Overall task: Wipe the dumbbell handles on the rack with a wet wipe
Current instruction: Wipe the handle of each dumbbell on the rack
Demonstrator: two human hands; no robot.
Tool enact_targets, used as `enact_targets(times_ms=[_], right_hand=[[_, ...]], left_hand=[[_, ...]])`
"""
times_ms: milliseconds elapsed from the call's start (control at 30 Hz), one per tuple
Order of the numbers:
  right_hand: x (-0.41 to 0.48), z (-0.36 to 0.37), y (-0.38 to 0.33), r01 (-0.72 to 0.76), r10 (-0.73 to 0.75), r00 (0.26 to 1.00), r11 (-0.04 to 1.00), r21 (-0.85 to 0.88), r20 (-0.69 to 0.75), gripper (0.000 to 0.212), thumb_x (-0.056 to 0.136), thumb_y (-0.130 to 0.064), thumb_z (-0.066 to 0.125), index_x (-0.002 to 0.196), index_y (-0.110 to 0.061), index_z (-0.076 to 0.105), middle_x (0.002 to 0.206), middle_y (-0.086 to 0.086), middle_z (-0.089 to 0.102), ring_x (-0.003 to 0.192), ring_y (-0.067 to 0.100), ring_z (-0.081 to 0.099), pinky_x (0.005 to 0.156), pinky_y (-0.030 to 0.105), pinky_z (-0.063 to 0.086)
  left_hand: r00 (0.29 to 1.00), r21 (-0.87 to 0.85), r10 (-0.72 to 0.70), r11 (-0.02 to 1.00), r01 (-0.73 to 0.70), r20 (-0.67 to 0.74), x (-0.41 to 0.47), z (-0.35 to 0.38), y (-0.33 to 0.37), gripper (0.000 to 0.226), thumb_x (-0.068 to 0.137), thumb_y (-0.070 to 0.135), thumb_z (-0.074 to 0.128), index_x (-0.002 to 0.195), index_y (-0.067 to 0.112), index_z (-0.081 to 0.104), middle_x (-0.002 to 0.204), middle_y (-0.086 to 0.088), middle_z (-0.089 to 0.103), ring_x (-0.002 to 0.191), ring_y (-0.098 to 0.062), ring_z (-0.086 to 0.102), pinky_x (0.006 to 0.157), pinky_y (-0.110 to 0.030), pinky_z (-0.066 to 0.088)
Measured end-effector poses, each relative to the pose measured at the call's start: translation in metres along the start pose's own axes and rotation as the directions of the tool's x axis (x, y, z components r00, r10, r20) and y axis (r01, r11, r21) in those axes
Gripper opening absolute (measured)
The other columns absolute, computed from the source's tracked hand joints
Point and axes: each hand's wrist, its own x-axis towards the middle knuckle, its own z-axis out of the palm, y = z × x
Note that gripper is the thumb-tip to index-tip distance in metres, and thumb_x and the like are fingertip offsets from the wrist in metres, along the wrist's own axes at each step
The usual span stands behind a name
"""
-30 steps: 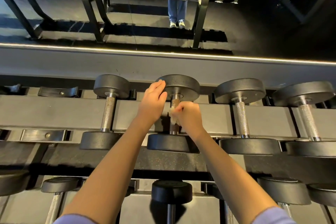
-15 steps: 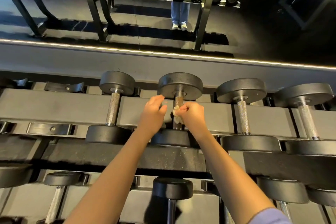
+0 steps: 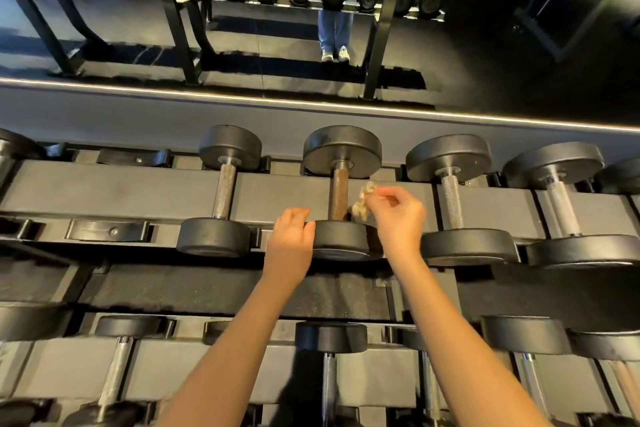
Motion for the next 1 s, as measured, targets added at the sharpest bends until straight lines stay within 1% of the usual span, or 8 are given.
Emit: enact_targets(times_ms=[200,300,367,467,567,700,800,1000], right_hand=[[-0.08,-0.024,0.045,-0.12,0.124,0.992,0.982,0.144,-0.014,0.018,0.078,-0.003,0.072,0.073,-0.02,0.068,0.064,-0.004,0.059,0.058,0.005,0.052,0.057,0.014,0.044],[-0.123,-0.032,0.092,-0.238,0.233,0.97,0.968,0.08,0.072,0.019,0.08,-0.001,0.065,0.065,-0.012,0.066,0.056,-0.009,0.053,0.052,0.001,0.045,0.052,0.015,0.039],[-0.15,-0.039,0.126,-0.325,0.324,0.938,0.946,-0.011,0.122,0.017,0.08,0.001,0.063,0.065,-0.004,0.065,0.059,0.002,0.056,0.053,0.006,0.046,0.051,0.017,0.04],[-0.179,-0.054,0.168,-0.362,0.389,0.903,0.917,-0.167,0.184,0.02,0.078,0.003,0.066,0.061,-0.007,0.063,0.06,0.01,0.062,0.056,0.014,0.055,0.056,0.025,0.047],[-0.187,-0.056,0.192,-0.305,0.376,0.895,0.908,-0.286,0.24,0.024,0.078,0.002,0.066,0.06,-0.012,0.06,0.056,-0.002,0.057,0.051,0.002,0.051,0.054,0.014,0.041],[-0.191,-0.043,0.218,-0.308,0.398,0.893,0.881,-0.358,0.212,0.022,0.079,-0.006,0.068,0.065,-0.02,0.059,0.067,-0.002,0.062,0.064,0.01,0.056,0.065,0.022,0.046],[-0.193,-0.028,0.232,-0.304,0.402,0.892,0.871,-0.387,0.205,0.033,0.081,-0.005,0.068,0.062,-0.028,0.054,0.066,-0.008,0.058,0.062,0.005,0.053,0.06,0.011,0.043],[-0.185,0.005,0.265,-0.367,0.443,0.889,0.838,-0.404,0.112,0.021,0.084,-0.011,0.068,0.068,-0.023,0.06,0.07,-0.005,0.062,0.067,0.011,0.058,0.072,0.028,0.05]], left_hand=[[0.991,-0.048,-0.118,0.992,0.115,-0.069,-0.083,0.024,-0.018,0.04,0.098,0.018,0.047,0.138,0.011,0.043,0.132,0.004,0.043,0.119,-0.007,0.043,0.099,-0.015,0.03],[0.959,0.029,-0.216,0.976,0.214,0.186,-0.123,0.047,-0.049,0.039,0.099,0.017,0.046,0.137,0.008,0.046,0.136,-0.004,0.046,0.124,-0.018,0.046,0.101,-0.019,0.031],[0.899,0.13,-0.263,0.964,0.231,0.352,-0.145,0.058,-0.068,0.044,0.1,0.02,0.045,0.142,0.01,0.04,0.144,-0.005,0.042,0.132,-0.019,0.041,0.11,-0.025,0.028],[0.836,0.21,-0.309,0.949,0.237,0.454,-0.167,0.065,-0.076,0.047,0.1,0.023,0.044,0.147,0.018,0.034,0.154,0.0,0.031,0.141,-0.015,0.028,0.116,-0.029,0.023],[0.841,0.267,-0.24,0.956,0.119,0.485,-0.162,0.072,-0.081,0.049,0.101,0.025,0.041,0.149,0.02,0.029,0.156,0.003,0.025,0.143,-0.014,0.022,0.117,-0.029,0.019],[0.815,0.304,-0.2,0.952,0.031,0.544,-0.161,0.091,-0.09,0.049,0.102,0.028,0.038,0.149,0.019,0.028,0.158,0.005,0.019,0.143,-0.015,0.021,0.117,-0.032,0.02],[0.834,0.283,-0.15,0.959,-0.008,0.531,-0.171,0.095,-0.101,0.048,0.102,0.028,0.038,0.148,0.019,0.03,0.158,0.005,0.019,0.142,-0.014,0.024,0.116,-0.029,0.023],[0.838,0.289,-0.026,0.944,-0.159,0.545,-0.164,0.087,-0.116,0.048,0.102,0.029,0.037,0.149,0.026,0.028,0.158,0.01,0.017,0.142,-0.014,0.021,0.115,-0.029,0.021]])
